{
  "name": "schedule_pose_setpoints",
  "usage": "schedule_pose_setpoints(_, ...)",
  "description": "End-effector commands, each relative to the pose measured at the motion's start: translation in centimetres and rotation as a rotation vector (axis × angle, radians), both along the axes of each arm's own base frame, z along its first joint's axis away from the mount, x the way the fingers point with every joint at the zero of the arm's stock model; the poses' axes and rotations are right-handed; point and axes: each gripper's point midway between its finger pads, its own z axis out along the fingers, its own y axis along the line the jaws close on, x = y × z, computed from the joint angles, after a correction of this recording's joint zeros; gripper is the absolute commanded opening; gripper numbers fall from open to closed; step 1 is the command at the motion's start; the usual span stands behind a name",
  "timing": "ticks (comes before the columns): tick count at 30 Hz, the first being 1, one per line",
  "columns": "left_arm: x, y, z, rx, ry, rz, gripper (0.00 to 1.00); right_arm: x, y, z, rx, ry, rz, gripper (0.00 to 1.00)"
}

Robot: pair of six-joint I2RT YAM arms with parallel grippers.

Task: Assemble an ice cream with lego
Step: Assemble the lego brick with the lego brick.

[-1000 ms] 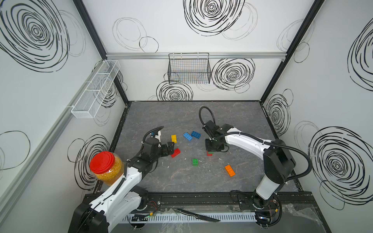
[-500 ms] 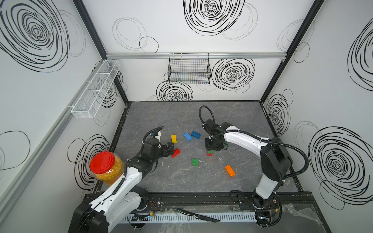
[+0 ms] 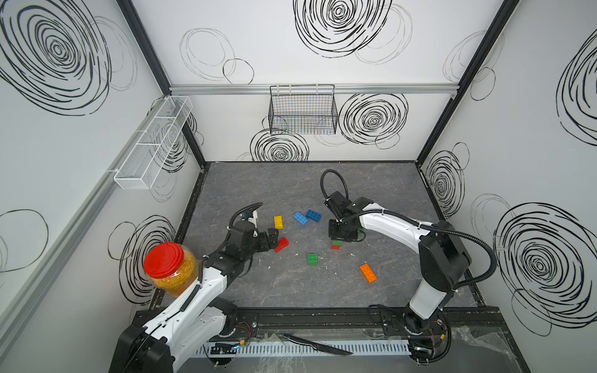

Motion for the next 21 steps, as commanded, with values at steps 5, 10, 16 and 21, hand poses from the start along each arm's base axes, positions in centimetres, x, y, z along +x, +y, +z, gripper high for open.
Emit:
schedule_pose_setpoints(5,0.4,0.4,0.5,-0.005,-0.02,0.022,0.99,-4.1,-3.6,-6.4,-0.199,0.201,-0.001,0.24)
schedule_pose_setpoints(10,0.4,0.4,0.5,-0.005,-0.021,0.023,0.99,-3.8,-3.7,-6.1,-0.223,0.187,0.011,0.24)
schedule_pose_setpoints(16,0.4,0.3,0.4,-0.005,-0.018,0.021,0.99,-4.4,-4.2,-7.4,-0.255,0.214,0.023,0.24)
schedule_pose_setpoints(21,0.4,0.4,0.4,-0.005,-0.018,0.021,0.99,-4.5,-3.9,-7.4,-0.252,0.212,0.037,0.24)
